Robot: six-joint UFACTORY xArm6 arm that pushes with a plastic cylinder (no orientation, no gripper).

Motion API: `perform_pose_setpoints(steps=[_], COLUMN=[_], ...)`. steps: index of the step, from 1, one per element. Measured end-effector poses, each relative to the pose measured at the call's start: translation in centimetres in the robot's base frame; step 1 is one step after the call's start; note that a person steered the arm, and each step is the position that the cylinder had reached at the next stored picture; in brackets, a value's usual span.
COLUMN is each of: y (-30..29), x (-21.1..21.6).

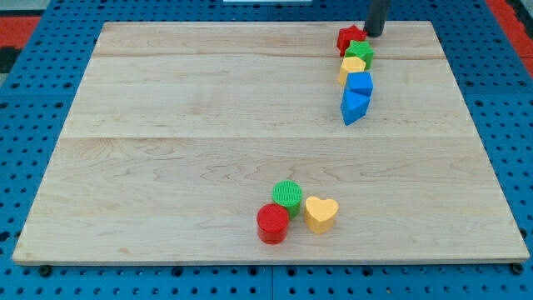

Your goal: Push the green star and yellow hexagon downwards

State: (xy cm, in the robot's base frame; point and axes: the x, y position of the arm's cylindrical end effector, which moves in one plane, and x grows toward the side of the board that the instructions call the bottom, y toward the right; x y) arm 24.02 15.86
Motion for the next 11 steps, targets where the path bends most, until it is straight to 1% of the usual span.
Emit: perform_pose_setpoints(steps=[1,2,3,4,6,8,9,10,11], y=[-2.8,0.9,4.7,7.9,3.8,0.0,-2.7,-5.2,-5.3], x=[2.7,7.7,7.4,9.7,10.1,7.9,13.2,16.0,17.6])
